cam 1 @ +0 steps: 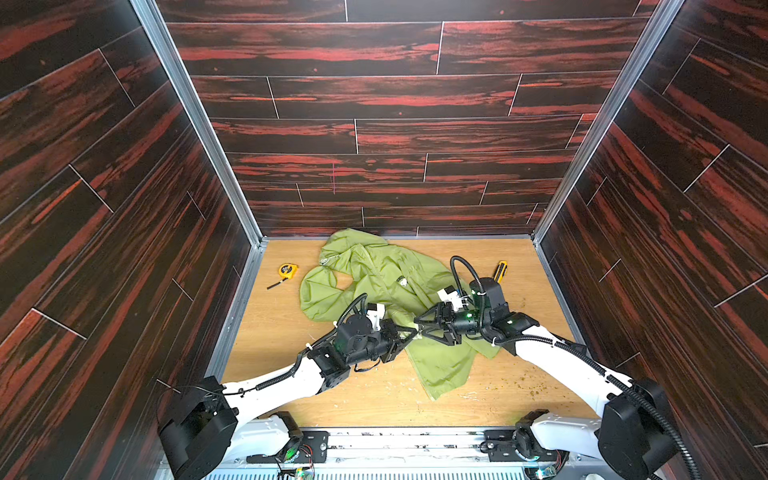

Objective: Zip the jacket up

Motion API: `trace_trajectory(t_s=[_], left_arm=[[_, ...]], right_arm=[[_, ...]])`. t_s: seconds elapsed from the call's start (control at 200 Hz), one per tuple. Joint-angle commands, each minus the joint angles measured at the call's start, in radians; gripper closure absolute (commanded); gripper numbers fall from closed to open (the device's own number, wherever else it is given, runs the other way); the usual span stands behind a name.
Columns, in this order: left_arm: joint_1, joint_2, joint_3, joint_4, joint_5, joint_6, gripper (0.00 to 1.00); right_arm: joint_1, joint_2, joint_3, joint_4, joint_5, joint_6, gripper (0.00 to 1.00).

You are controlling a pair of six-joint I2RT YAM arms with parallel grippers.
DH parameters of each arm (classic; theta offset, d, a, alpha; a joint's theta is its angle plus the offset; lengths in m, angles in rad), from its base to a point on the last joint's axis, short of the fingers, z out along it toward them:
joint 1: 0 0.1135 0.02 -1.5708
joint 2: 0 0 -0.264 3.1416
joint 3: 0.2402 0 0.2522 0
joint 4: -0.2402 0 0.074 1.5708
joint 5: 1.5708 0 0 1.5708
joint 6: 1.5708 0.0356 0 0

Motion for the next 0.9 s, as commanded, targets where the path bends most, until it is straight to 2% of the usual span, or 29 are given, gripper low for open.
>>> trace_trajectory(t_s=[0.0,0.065,0.19,0.271,0.446,0.892], left_arm=[[0.003,-0.011,0.019,0.037,0.011,-0.004,1.0],[0.002,-0.005,0.021,0.043,0.009,-0.003,1.0],[0.002,0.003,0.022,0.048,-0.005,-0.004,1.0],[0.004,0.003,0.02,0.055,-0.023,-0.005,1.0],[0.004,0.005,0.016,0.061,-0.043,-0.006,1.0],[0.005,0.082,0.039,0.1,0.029,-0.029,1.0]], right_arm=[[-0.003,-0.006,0.011,0.033,-0.013,0.017,0.38],[-0.001,-0.013,0.014,0.017,-0.011,0.009,0.43],[-0.002,-0.026,0.005,0.004,-0.012,0.009,0.63],[-0.002,-0.04,-0.008,0.003,-0.013,0.013,0.69],[-0.002,-0.061,-0.013,-0.021,-0.012,-0.001,0.75],[-0.002,-0.027,0.068,-0.043,-0.014,-0.06,0.75]])
